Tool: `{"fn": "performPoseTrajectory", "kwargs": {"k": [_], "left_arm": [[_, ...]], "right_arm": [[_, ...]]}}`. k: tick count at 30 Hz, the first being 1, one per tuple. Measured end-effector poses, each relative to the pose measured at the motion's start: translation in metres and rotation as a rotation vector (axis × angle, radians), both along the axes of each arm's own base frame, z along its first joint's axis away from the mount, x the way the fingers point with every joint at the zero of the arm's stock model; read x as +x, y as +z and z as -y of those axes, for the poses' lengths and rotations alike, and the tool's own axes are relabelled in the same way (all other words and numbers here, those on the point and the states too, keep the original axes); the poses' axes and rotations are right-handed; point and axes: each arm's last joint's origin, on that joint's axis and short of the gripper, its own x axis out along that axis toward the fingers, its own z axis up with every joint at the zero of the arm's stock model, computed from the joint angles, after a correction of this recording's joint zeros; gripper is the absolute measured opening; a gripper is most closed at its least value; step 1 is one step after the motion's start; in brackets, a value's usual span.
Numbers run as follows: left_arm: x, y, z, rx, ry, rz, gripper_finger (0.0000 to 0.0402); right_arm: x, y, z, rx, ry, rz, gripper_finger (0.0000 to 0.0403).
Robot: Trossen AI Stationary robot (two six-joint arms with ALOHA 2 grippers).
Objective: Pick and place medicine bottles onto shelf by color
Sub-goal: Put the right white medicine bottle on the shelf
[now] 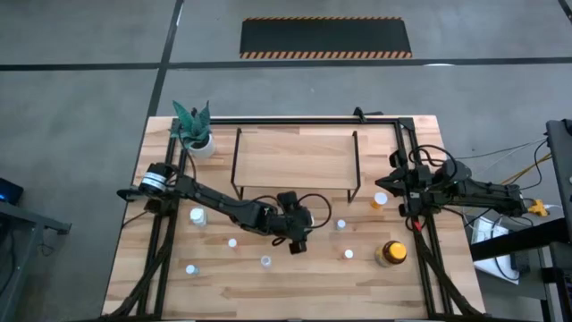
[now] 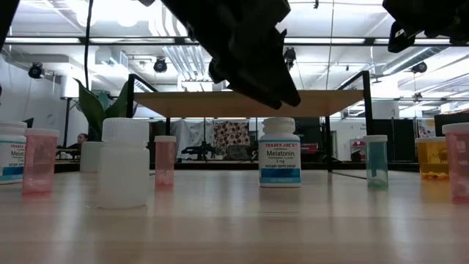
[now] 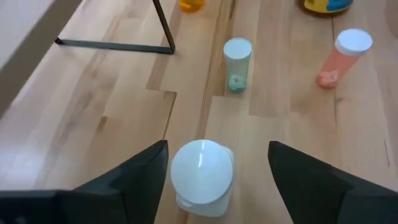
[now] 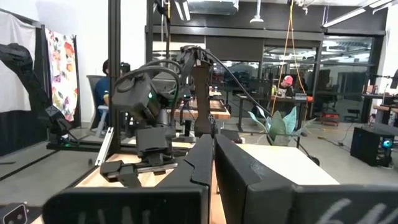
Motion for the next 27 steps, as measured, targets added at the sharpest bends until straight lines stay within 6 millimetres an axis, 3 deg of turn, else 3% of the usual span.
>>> {"fn": "performPoseTrajectory", "kwargs": {"k": [14,27], "left_arm": [[-0.004,-0.016,-0.003,-0.046,0.015,0.014,0.0258],[-0.004,-0.016,-0.006,-0.052,0.015,0.006,0.0206]], "right_arm": [[0.0,-0.002,0.0,0.002,0.0,-0.017,0.0009],[0.0,-0.002,0.0,0.002,0.0,-0.017,0.0009]]}}
